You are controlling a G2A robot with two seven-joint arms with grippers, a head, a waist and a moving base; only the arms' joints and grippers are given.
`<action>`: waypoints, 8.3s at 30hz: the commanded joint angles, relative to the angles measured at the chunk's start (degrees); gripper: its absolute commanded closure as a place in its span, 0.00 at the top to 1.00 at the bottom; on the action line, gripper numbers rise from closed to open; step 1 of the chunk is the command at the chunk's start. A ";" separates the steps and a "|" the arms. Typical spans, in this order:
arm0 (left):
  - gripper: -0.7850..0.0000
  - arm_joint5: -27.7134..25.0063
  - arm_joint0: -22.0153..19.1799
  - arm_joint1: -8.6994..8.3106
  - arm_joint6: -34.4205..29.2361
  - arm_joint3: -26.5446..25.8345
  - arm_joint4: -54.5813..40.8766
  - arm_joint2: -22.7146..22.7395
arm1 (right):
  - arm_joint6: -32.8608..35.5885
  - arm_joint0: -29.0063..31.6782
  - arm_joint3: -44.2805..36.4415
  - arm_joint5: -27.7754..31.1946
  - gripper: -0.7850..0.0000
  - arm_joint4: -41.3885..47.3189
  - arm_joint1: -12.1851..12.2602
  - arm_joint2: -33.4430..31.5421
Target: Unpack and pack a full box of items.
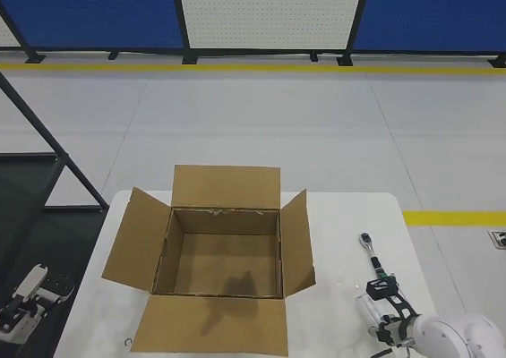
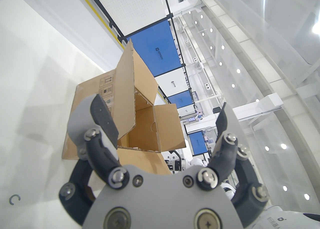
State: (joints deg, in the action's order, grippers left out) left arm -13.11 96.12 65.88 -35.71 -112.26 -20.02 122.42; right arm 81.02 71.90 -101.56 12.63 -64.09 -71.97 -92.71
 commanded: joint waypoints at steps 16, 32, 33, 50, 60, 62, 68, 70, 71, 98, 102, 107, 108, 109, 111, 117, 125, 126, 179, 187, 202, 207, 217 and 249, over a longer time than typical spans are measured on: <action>1.00 0.00 0.00 0.00 0.00 0.00 0.00 0.00 | -0.49 -0.05 0.78 -2.01 0.23 -0.28 1.13 1.37; 1.00 0.00 0.00 0.00 0.00 0.00 0.00 0.00 | -1.18 1.19 -0.61 -2.85 0.56 0.60 2.22 1.33; 1.00 0.00 0.00 0.00 0.00 0.00 0.00 0.00 | -1.17 1.28 -0.76 -2.82 0.60 0.60 2.29 1.35; 1.00 0.00 0.00 0.00 0.00 0.00 0.00 0.00 | -1.08 1.76 -3.71 -3.97 0.81 1.25 3.33 1.80; 1.00 0.00 0.00 0.00 0.00 0.00 0.00 0.00 | -0.67 0.14 -1.82 -4.81 0.82 1.37 3.78 3.38; 1.00 0.00 0.00 0.00 0.00 0.00 0.00 0.00 | -0.47 -0.26 -1.43 -4.39 0.82 2.41 3.84 3.74; 1.00 0.00 0.00 0.00 0.00 0.00 0.00 0.00 | -0.53 1.00 -4.10 -4.37 0.83 2.10 4.17 4.44; 1.00 0.00 0.00 0.00 0.00 0.00 0.00 0.00 | -0.62 1.06 -4.12 -4.51 0.84 2.04 4.28 4.55; 1.00 0.00 0.00 0.00 0.00 0.00 0.00 0.00 | -0.59 0.95 -3.80 -4.60 0.84 2.04 4.33 4.60; 1.00 0.00 0.00 0.00 0.00 0.00 0.00 0.00 | 3.60 -3.90 -15.35 -3.62 1.00 3.53 6.19 2.69; 1.00 0.00 0.00 0.00 0.00 0.00 0.00 0.00 | 4.27 -4.31 -16.98 -4.06 1.00 2.71 6.34 2.56; 1.00 0.00 0.00 0.00 0.00 0.00 0.00 0.00 | 4.27 -4.31 -16.98 -4.06 1.00 2.71 6.34 2.56; 1.00 0.00 0.00 0.00 0.00 0.00 0.00 0.00 | 4.27 -4.31 -16.98 -4.06 1.00 2.71 6.34 2.56; 1.00 0.00 0.00 0.00 0.00 0.00 0.00 0.00 | 4.27 -4.31 -16.98 -4.06 1.00 2.71 6.34 2.56; 1.00 0.00 0.00 0.00 0.00 0.00 0.00 0.00 | 4.27 -4.31 -16.98 -4.06 1.00 2.71 6.34 2.56; 1.00 -0.20 -0.11 0.02 0.72 -1.13 -0.01 -0.25 | 0.37 -4.96 -12.37 -6.09 1.00 4.25 6.22 3.31; 1.00 -3.40 1.59 -0.07 -2.92 -2.77 -4.95 2.71 | -4.39 -10.91 -3.52 -3.40 1.00 10.64 6.32 4.38; 1.00 -3.67 1.95 -0.07 -3.27 -2.83 -5.50 3.20 | -4.53 -11.11 -3.39 -2.62 1.00 11.71 6.42 4.05; 1.00 -5.07 3.88 -0.11 -6.15 -5.20 -8.85 3.89 | -13.37 1.56 -1.79 13.24 1.00 3.92 9.79 8.27; 1.00 -5.07 3.88 -0.11 -6.15 -5.20 -8.85 3.89 | -15.62 -0.29 3.09 12.83 0.93 4.25 9.88 10.39; 1.00 -5.07 3.88 -0.11 -6.15 -5.20 -8.85 3.89 | -17.12 -1.11 4.38 12.15 0.32 2.96 10.35 12.52; 1.00 -5.07 3.88 -0.11 -6.15 -5.20 -8.85 3.89 | -17.96 -0.54 2.56 11.33 0.18 2.70 10.60 12.01; 1.00 -5.07 3.88 -0.11 -6.15 -5.20 -8.85 3.89 | -17.77 2.81 -13.75 8.00 0.00 2.96 11.40 7.46; 1.00 -5.07 3.88 -0.11 -6.15 -5.20 -8.85 3.89 | -14.37 -9.80 -28.01 5.75 0.00 7.48 11.44 15.14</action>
State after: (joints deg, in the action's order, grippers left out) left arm -18.19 100.00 65.77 -41.87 -117.46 -28.86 126.31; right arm 66.91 63.05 -129.42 18.28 -56.17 -60.47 -78.67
